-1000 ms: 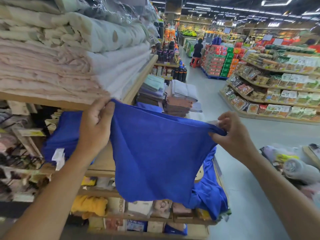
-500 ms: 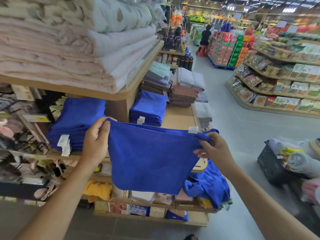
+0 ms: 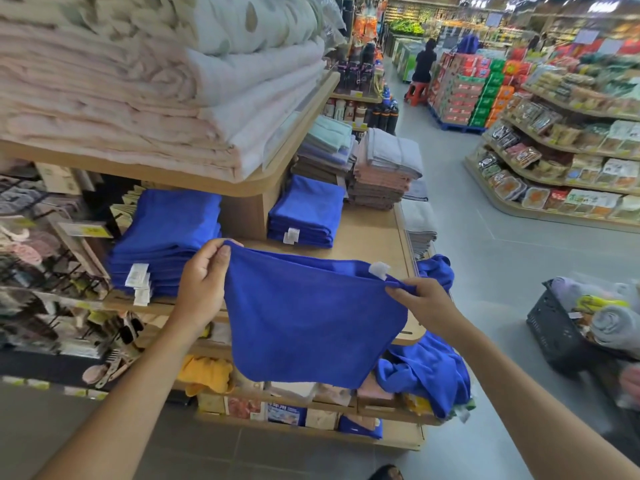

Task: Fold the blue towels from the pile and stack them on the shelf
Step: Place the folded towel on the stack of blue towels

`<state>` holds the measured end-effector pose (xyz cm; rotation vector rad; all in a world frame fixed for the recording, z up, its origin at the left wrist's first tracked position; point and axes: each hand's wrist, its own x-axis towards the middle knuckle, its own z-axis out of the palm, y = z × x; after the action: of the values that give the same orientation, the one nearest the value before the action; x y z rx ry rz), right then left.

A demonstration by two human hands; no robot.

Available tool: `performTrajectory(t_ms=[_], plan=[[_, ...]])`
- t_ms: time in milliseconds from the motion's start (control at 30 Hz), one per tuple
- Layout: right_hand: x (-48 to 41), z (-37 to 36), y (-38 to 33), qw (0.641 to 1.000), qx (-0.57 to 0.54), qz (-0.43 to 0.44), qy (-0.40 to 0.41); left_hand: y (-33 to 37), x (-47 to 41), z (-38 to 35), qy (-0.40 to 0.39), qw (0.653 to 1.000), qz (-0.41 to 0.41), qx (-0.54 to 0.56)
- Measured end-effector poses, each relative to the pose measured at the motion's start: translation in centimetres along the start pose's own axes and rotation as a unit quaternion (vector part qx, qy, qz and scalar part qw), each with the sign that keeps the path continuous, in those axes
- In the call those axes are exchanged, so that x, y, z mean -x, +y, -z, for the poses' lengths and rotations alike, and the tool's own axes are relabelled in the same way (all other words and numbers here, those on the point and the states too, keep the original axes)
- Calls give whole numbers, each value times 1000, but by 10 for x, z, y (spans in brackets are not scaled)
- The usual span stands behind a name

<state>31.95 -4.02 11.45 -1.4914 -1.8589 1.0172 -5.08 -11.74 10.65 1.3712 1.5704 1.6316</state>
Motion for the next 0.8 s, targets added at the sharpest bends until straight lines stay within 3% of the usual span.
performTrajectory(t_ms=[133,400,633,800], plan=[[-2,2,-4,999,23,7,-42,-6,-2,4,0,1000,1,-9],[-1,-1,-1,999,-25,19,33,-17,-7,9,0,1000,3,-14],[-5,1,-5,992,6,18,-126,-17,-8,8,9,1000,13,-10],[-10,-5,3,1000,17,3,-13,-20,-9,13,10,1000,21,-4]])
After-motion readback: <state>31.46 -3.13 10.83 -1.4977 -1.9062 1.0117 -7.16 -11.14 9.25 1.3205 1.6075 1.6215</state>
